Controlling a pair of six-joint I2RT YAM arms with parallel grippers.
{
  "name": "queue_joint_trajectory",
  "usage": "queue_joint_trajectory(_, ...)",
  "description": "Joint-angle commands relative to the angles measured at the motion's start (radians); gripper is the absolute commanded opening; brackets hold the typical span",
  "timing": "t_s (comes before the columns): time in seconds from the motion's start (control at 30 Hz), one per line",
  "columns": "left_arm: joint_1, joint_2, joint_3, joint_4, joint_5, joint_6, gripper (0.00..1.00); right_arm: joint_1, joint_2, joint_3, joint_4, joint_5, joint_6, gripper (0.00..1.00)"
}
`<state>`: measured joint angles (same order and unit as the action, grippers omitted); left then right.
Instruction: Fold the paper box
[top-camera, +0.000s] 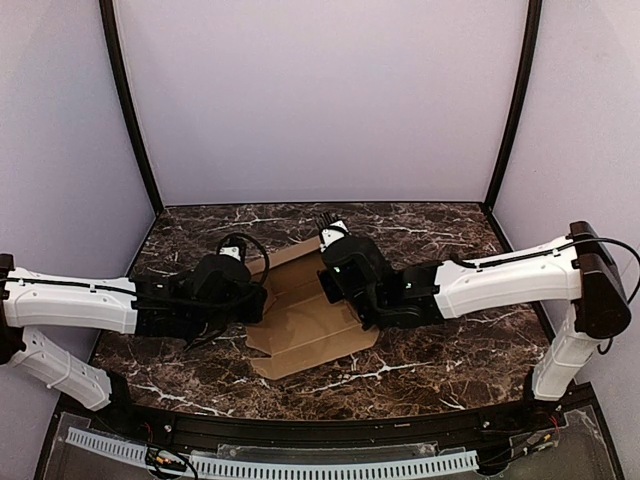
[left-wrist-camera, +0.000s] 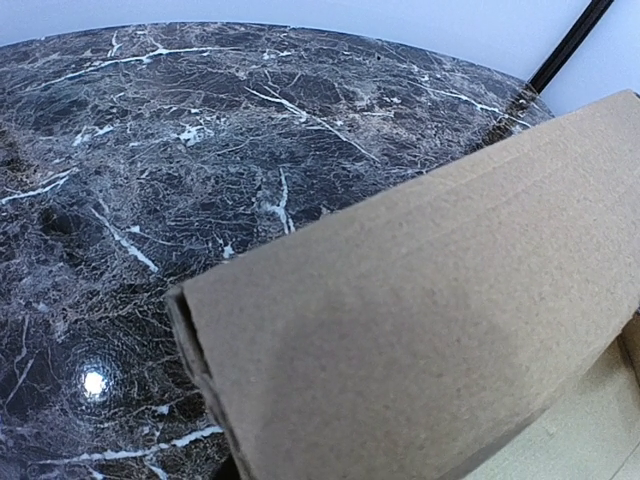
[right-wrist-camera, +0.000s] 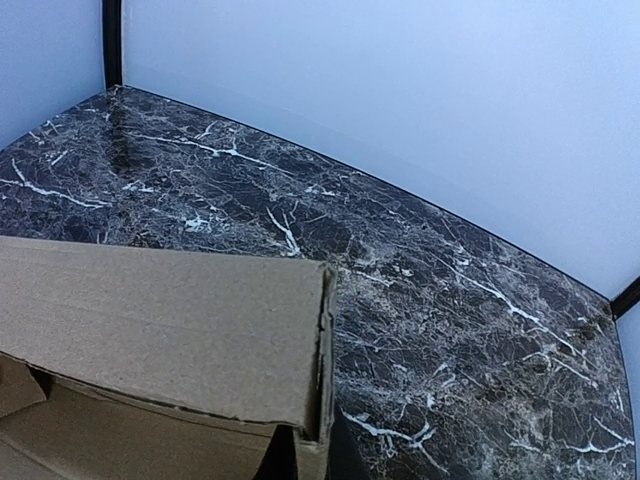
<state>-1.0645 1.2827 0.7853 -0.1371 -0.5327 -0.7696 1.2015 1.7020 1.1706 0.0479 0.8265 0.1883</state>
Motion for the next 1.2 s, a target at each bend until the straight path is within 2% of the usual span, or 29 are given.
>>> queue_joint_trajectory(0.0, -0.012, 0.008, 0.031, 0.030, 0.012, 0.000, 0.25, 0.005, -0.003, -0.022, 0.031, -0.071, 0.034, 0.00)
queue_joint_trajectory(0.2, -0.011, 0.027, 0.027, 0.070, 0.003, 0.014, 0.08, 0.026, -0.025, -0.045, 0.053, -0.085, 0.048, 0.00)
queue_joint_trajectory(0.23, -0.011, 0.031, 0.028, 0.072, 0.002, 0.016, 0.03, 0.030, -0.025, -0.044, 0.046, -0.083, 0.055, 0.00)
queue_joint_trajectory(0.6, -0.011, 0.050, 0.041, 0.084, -0.020, 0.032, 0.00, 0.056, -0.022, -0.028, 0.009, -0.123, 0.146, 0.01)
queue_joint_trajectory(0.67, -0.011, 0.049, 0.042, 0.081, -0.025, 0.034, 0.00, 0.056, -0.022, -0.026, 0.008, -0.131, 0.148, 0.05)
queue_joint_trajectory(0.97, -0.010, 0.045, 0.042, 0.069, -0.039, 0.042, 0.00, 0.058, -0.049, -0.041, 0.006, -0.163, 0.163, 0.38)
queue_joint_trajectory(1.17, -0.007, 0.044, 0.039, 0.067, -0.044, 0.054, 0.00, 0.058, -0.107, -0.086, -0.010, -0.178, 0.174, 0.48)
